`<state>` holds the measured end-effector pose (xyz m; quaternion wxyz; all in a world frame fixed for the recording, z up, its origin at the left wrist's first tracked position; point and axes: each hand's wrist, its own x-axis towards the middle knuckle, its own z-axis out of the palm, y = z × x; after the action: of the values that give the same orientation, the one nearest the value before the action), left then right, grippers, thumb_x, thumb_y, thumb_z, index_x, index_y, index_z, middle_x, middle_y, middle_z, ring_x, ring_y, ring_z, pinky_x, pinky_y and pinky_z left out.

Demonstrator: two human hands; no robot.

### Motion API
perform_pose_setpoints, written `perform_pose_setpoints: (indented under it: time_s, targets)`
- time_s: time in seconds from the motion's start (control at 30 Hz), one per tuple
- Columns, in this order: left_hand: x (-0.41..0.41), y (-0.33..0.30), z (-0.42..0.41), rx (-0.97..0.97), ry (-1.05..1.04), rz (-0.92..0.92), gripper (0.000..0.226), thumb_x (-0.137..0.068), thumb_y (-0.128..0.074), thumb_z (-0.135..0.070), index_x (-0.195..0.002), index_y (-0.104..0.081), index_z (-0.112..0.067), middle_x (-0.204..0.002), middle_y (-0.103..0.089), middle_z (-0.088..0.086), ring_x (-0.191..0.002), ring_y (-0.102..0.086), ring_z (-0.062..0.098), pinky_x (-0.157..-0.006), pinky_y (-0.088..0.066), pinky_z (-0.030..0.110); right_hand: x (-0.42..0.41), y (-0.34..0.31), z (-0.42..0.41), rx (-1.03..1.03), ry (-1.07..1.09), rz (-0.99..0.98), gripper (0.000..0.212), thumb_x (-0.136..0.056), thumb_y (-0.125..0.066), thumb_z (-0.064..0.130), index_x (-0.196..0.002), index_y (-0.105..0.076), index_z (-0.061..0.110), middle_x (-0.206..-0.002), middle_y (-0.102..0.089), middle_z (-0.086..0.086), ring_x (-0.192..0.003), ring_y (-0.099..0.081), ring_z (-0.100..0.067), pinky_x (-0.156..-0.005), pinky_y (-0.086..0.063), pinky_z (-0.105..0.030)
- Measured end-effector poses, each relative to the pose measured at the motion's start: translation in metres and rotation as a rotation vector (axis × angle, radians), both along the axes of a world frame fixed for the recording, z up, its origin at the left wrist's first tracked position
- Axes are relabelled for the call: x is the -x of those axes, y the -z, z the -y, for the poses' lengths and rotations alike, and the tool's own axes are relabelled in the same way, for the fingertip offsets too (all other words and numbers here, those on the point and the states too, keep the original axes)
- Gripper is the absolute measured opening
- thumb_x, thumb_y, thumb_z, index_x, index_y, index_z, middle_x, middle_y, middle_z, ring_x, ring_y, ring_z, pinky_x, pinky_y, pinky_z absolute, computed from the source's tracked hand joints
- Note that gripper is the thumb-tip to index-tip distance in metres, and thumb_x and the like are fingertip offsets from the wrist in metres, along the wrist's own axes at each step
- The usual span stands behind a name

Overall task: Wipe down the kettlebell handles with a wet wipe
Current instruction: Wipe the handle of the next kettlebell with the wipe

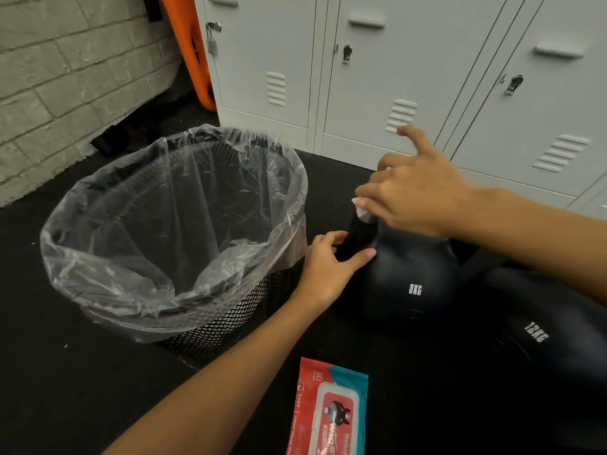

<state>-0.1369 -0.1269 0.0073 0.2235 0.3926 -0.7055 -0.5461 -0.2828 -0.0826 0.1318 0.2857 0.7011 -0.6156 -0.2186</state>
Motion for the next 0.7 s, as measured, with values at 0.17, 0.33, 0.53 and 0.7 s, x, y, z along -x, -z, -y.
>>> perform_pose_setpoints:
  time_s: [0.17,0.33,0.53,0.7]
  targets:
    - [0.002,0.004,-0.005,0.089,0.027,0.140,0.076,-0.068,-0.062,-0.068,-0.128,-0.054,-0.021,-0.126,-0.054,0.001,-0.120,-0.050,0.019,-0.100,-0.045,0.043,-0.043,0.026,0.010,-0.295,0.023,-0.183,0.032,-0.101,-0.040,0.031,-0.119,-0.065,0.023,-0.117,-0.065,0.002,-0.120,-0.050,-0.024,-0.116,-0.001,-0.059]
    - [0.002,0.005,-0.003,0.087,0.038,0.163,0.072,-0.076,-0.064,-0.063,-0.131,-0.050,-0.020,-0.131,-0.049,0.002,-0.123,-0.046,0.020,-0.103,-0.043,0.043,-0.017,0.033,-0.001,-0.160,-0.168,-0.185,0.024,-0.094,-0.054,0.029,-0.113,-0.069,0.031,-0.100,-0.066,0.009,-0.104,-0.059,-0.019,-0.108,-0.011,-0.057]
    - [0.006,0.002,-0.002,0.086,0.021,0.110,0.068,-0.080,-0.070,-0.049,-0.136,-0.046,-0.019,-0.134,-0.045,0.001,-0.127,-0.042,0.019,-0.108,-0.037,0.041,0.010,-0.004,-0.018,0.057,-0.011,0.331,0.049,-0.102,-0.019,0.047,-0.120,-0.063,0.034,-0.108,-0.069,0.012,-0.095,-0.065,-0.019,-0.098,-0.022,-0.045]
    - [0.011,-0.002,-0.002,0.106,0.006,0.058,0.062,-0.081,-0.071,-0.045,-0.133,-0.050,-0.020,-0.132,-0.046,-0.001,-0.126,-0.042,0.018,-0.108,-0.037,0.040,0.030,-0.021,-0.044,0.066,0.315,0.942,0.047,-0.103,-0.026,0.047,-0.109,-0.064,0.019,-0.093,-0.067,-0.002,-0.098,-0.057,-0.027,-0.093,-0.031,-0.037]
